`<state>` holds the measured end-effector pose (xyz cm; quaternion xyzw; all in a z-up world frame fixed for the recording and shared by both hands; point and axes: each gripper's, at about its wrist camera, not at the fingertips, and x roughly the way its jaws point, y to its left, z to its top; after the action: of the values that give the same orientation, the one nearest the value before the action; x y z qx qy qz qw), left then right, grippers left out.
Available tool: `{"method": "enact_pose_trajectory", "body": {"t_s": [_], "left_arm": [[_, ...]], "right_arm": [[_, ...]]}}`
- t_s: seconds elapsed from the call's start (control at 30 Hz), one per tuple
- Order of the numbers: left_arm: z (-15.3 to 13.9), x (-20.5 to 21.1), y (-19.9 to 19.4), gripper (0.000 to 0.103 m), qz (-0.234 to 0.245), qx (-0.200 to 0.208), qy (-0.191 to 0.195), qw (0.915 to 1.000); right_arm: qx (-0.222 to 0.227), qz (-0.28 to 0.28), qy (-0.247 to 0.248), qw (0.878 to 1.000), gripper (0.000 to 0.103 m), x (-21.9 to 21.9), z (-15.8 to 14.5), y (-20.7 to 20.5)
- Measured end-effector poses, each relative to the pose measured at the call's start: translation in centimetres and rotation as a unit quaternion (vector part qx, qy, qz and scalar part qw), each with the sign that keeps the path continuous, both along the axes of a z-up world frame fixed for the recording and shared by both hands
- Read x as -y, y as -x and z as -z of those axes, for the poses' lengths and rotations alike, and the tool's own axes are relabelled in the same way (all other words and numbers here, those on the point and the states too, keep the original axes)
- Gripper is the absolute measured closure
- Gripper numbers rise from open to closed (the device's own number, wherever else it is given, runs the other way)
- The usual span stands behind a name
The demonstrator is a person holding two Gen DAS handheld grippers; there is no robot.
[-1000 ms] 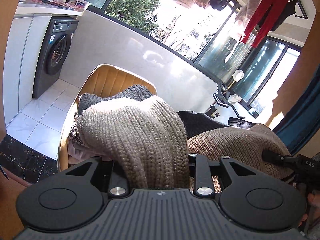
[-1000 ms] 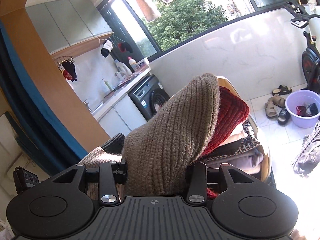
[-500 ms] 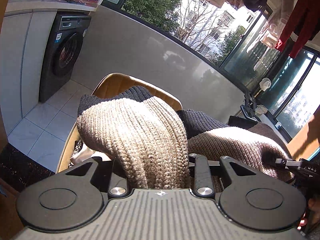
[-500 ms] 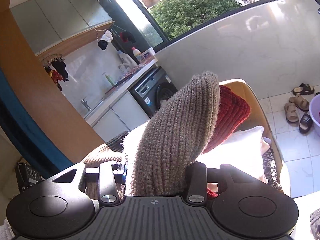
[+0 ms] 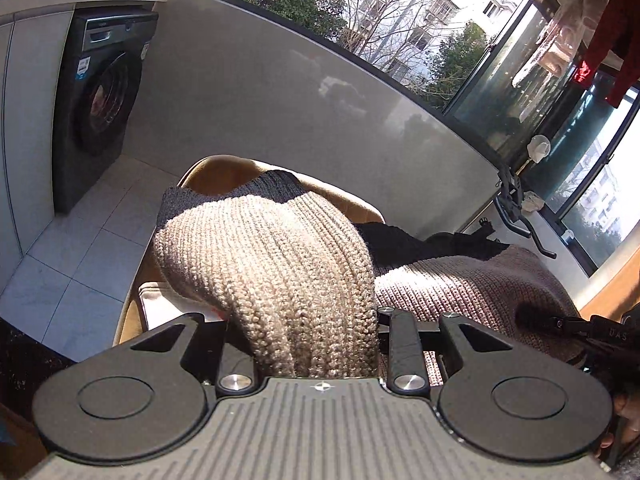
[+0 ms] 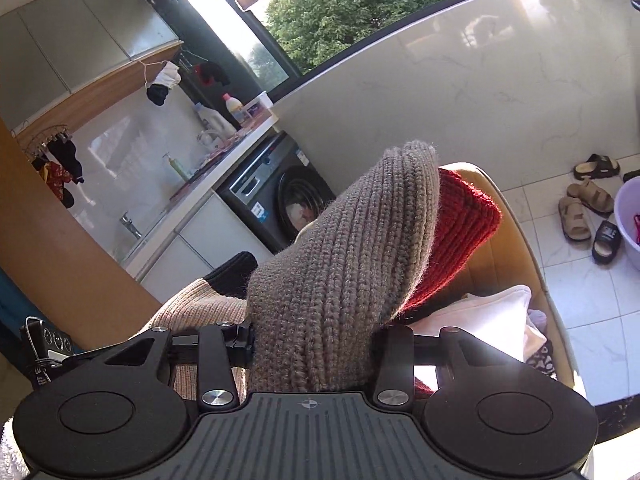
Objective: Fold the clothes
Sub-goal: 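Carry the folded cardigan with both grippers to the mustard chair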
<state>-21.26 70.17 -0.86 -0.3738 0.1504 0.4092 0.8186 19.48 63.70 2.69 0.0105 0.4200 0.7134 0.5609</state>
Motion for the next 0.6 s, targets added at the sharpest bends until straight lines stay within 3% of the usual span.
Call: {"method": "enact_pose_trajectory", "body": {"t_s": [0.27, 0.6], "left_arm": [[3.3, -6.5, -0.9, 0.074, 0.032, -0.022, 0.034, 0.9987], [8.9, -11.7, 1.4, 0.074, -0.003, -0.016, 0.109, 0.9939]], "right_arm": [[0.010, 0.032, 0.045, 0.998, 0.065, -4.4, 4.5, 1.6], [0.048, 0.070, 0.118, 0.989, 0.064, -8.9, 10.2, 0.6]]}}
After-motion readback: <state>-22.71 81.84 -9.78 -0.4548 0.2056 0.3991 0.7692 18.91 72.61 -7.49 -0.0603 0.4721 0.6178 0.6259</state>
